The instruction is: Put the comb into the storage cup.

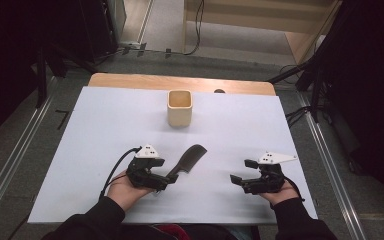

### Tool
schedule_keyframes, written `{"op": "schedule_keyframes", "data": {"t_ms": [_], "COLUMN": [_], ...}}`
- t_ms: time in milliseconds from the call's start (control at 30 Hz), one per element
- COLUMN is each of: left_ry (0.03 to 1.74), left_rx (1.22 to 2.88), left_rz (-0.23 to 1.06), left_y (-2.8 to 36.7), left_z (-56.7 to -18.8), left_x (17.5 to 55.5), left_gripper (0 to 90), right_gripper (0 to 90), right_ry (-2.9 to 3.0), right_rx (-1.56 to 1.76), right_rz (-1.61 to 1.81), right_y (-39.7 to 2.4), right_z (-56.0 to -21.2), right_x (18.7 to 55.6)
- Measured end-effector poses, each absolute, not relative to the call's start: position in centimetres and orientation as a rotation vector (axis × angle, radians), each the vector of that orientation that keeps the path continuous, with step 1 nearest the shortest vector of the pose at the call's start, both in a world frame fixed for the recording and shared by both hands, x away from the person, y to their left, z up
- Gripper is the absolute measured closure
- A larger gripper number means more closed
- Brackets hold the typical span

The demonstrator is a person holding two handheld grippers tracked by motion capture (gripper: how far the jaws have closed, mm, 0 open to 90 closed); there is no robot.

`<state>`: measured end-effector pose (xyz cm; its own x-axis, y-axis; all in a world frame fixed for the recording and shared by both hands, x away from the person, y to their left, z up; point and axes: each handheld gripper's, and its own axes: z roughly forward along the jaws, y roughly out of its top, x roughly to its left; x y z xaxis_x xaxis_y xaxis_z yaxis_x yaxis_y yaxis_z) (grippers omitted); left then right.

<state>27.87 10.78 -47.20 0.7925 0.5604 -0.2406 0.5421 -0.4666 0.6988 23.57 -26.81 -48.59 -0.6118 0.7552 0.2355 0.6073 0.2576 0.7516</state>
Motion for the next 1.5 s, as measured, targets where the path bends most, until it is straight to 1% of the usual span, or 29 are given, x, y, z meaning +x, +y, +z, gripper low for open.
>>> {"op": "schedule_keyframes", "data": {"t_ms": [267, 600, 633, 800, 1000, 1300, 1400, 1500], "left_ry": [0.824, 0.843, 0.839, 0.827, 0.817, 0.798, 0.780, 0.783], "left_rx": [2.203, 2.235, 2.237, 2.251, 2.311, 2.318, 2.338, 2.332], "left_rz": [0.021, 0.034, 0.031, 0.052, 0.060, 0.127, 0.168, 0.203], "left_y": [11.1, 11.0, 11.0, 10.6, 10.0, 9.9, 9.9, 9.8], "left_z": [-47.7, -48.6, -48.6, -48.9, -49.6, -49.8, -49.8, -49.9], "left_x": [27.5, 27.4, 27.4, 27.3, 27.1, 26.6, 26.4, 26.1], "left_gripper": [25.6, 25.8, 27.7, 31.0, 31.6, 33.9, 37.9, 39.8], "right_gripper": [12.8, 12.8, 12.8, 12.8, 12.8, 12.8, 12.8, 12.8], "right_ry": [2.362, 2.368, 2.370, 2.368, 2.370, 2.366, 2.366, 2.367], "right_rx": [1.276, 1.267, 1.268, 1.271, 1.268, 1.272, 1.274, 1.274], "right_rz": [1.281, 1.282, 1.281, 1.282, 1.278, 1.277, 1.279, 1.276], "right_y": [-26.5, -26.4, -26.4, -26.4, -26.4, -26.4, -26.4, -26.4], "right_z": [-48.6, -48.5, -48.5, -48.5, -48.6, -48.6, -48.6, -48.6], "right_x": [23.8, 24.1, 24.1, 24.1, 24.1, 24.1, 24.1, 24.1]}}
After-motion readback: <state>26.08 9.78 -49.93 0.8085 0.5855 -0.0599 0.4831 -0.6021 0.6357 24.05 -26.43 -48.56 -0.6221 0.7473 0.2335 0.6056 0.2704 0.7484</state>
